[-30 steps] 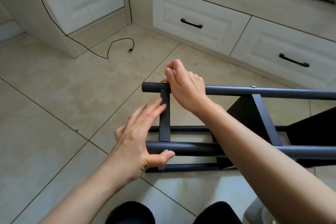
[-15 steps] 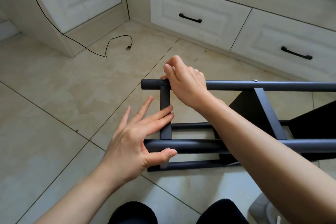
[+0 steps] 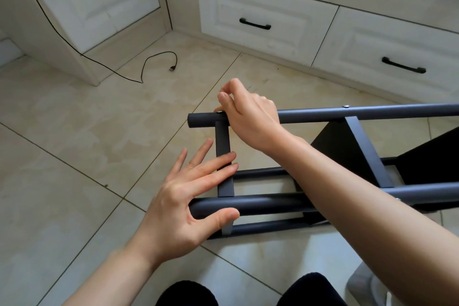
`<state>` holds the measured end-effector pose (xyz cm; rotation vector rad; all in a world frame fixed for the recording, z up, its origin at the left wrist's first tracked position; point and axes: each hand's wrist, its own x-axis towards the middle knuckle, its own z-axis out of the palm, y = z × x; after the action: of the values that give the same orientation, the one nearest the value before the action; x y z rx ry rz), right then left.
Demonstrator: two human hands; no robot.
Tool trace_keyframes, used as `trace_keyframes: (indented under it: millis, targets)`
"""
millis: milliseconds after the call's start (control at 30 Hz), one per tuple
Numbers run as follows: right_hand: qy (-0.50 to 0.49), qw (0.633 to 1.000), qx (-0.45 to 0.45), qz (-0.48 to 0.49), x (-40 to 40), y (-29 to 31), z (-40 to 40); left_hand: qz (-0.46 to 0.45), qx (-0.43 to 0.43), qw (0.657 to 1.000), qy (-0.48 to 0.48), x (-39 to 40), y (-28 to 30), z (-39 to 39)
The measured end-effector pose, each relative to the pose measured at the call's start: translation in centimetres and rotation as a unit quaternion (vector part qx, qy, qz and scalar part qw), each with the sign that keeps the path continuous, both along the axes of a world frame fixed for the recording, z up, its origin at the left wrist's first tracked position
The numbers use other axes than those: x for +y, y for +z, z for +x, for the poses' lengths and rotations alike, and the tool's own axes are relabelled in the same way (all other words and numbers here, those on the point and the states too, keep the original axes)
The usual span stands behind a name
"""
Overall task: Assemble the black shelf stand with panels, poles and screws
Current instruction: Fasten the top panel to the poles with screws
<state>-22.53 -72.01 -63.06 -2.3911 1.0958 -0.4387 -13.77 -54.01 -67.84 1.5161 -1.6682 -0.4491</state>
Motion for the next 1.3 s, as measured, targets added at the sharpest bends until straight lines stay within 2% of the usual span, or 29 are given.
trace_keyframes:
  millis: [200,300,367,433,500,600,733,800,933,1300]
  targets:
    - [0.013,1.0,-0.012,0.017,0.1,0.0,-0.4,-0.021,0.022,0.999,-0.01,-0.1,-0.5,-0.2]
    - [0.047,0.988,-0.113,0.094,0.1,0.6,-1.7,-0.026,0.018,0.999,-0.012,-0.1,-0.5,-0.2]
    - [0.061,0.983,-0.162,0.062,-0.1,1.4,-3.3,-0.027,0.023,0.999,-0.01,-0.1,-0.6,-0.2]
    - [0.056,0.984,-0.171,0.019,0.1,1.9,-5.2,-0.028,0.022,0.999,-0.012,-0.1,-0.6,-0.2]
    - [0.058,0.985,-0.153,0.061,0.7,2.2,-7.1,-0.029,0.019,0.999,-0.014,-0.2,-0.6,-0.2]
    - [0.078,0.969,-0.079,0.221,1.6,1.9,-9.0,-0.032,0.014,0.999,-0.017,-0.3,-0.7,-0.2]
    - [0.061,0.915,-0.024,0.398,1.8,1.1,-9.5,-0.032,0.014,0.999,-0.017,-0.3,-0.6,-0.2]
    - [0.054,0.889,-0.012,0.455,1.6,0.9,-9.4,-0.029,0.014,0.999,-0.016,-0.2,-0.6,-0.3]
    - [0.072,0.862,-0.012,0.501,1.3,0.5,-9.1,-0.027,0.01,0.999,-0.016,-0.2,-0.6,-0.2]
    - [0.094,0.824,-0.004,0.559,0.7,0.4,-7.8,-0.024,0.005,1.0,-0.014,-0.2,-0.7,-0.1]
